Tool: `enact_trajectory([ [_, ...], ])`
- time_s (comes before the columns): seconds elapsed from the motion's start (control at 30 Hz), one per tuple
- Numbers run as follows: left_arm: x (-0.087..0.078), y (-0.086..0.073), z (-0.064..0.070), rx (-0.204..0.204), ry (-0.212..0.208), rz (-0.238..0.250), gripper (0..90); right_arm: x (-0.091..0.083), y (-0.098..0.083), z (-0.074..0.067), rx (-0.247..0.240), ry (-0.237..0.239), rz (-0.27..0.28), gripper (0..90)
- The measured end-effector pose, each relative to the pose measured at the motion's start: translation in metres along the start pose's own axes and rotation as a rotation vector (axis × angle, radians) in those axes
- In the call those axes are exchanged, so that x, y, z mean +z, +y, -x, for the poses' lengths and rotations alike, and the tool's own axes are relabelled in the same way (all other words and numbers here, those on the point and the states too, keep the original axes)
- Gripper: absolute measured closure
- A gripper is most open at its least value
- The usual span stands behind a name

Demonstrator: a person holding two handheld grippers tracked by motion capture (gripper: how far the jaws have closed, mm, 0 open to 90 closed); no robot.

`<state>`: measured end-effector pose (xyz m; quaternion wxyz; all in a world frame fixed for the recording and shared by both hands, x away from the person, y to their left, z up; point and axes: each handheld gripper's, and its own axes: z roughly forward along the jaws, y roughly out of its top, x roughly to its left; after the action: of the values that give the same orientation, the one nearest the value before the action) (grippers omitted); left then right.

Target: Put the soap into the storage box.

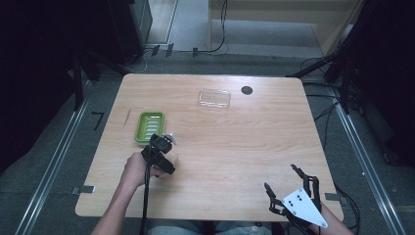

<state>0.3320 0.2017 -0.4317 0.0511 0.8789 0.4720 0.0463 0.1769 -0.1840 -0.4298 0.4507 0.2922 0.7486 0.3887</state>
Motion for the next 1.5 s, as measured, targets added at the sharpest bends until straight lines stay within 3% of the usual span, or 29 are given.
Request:
enact_trajectory([
  [0.37,-0.004,-0.007,-0.009,-0.023,0.012,0.004,33.7,0.0,0.0,0.0,-0.001,0.0,0.0,13.2],
  [1.17,-0.016,-0.014,-0.036,-0.138,0.058,0.08,33.7,0.0,0.0,0.0,-0.001,0.003,-0.001,13.1],
  [1.5,-0.019,-0.011,-0.047,-0.165,0.072,0.111,33.8,0.0,0.0,0.0,0.001,0.001,-0.002,13.1],
])
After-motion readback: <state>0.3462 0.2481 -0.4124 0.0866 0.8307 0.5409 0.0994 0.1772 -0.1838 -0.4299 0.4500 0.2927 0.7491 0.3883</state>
